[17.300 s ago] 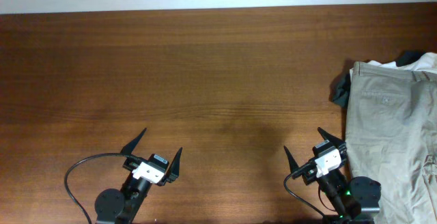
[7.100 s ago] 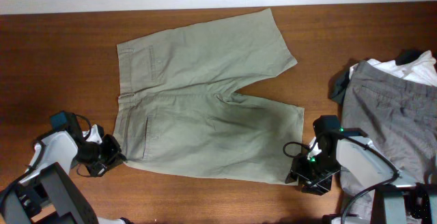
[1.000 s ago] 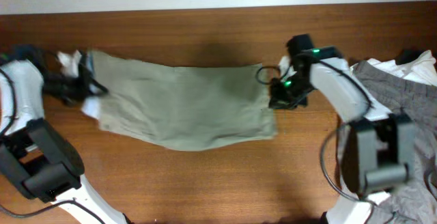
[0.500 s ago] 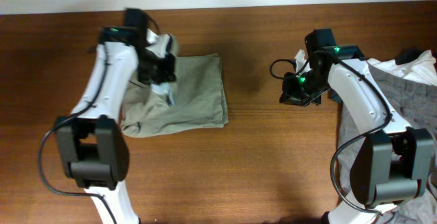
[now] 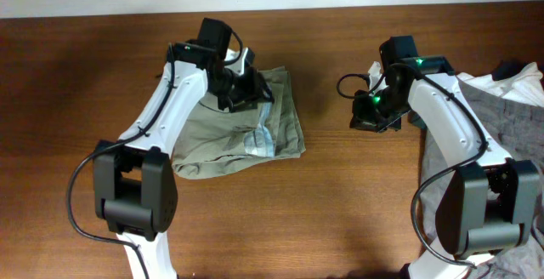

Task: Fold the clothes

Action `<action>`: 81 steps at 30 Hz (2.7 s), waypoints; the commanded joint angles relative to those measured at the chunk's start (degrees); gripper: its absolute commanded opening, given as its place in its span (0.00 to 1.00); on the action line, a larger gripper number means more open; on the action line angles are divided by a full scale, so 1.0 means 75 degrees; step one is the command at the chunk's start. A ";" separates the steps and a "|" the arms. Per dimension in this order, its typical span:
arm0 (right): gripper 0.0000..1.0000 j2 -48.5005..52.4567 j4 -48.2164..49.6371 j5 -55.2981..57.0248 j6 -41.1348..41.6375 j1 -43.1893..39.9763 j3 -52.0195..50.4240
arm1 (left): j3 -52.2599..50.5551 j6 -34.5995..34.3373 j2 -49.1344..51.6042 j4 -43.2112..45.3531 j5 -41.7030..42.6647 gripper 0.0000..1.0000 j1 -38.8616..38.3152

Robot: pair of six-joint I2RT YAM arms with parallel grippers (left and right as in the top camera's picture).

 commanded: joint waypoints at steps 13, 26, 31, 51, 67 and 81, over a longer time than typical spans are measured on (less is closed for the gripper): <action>0.58 0.1679 0.4497 -0.0178 0.0577 0.3378 -0.0006 | -0.0323 0.3631 -0.0603 -0.2157 -0.2591 0.63 0.1737; 0.04 0.1489 0.5415 -0.1396 0.0545 0.2092 0.0000 | -0.3541 0.3698 -0.0597 -0.0714 -0.2623 0.67 0.1413; 0.38 0.1393 0.4669 -0.2343 0.0542 0.1737 0.0000 | -0.3386 0.3663 -0.0609 -0.0705 -0.2407 0.72 0.1422; 0.04 0.1064 0.0405 0.1221 0.0402 0.3838 -0.0003 | -0.0437 0.3958 0.0819 -0.0367 -0.2836 0.77 0.1480; 0.52 0.1090 0.2396 -0.1687 -0.0312 0.4497 -0.0009 | -0.0417 0.3952 0.0956 0.0216 -0.2769 0.82 0.1478; 0.36 0.0554 -0.0632 0.2465 0.0291 0.3156 -0.0003 | -0.0344 0.3955 0.0953 -0.0254 -0.2722 0.87 0.1827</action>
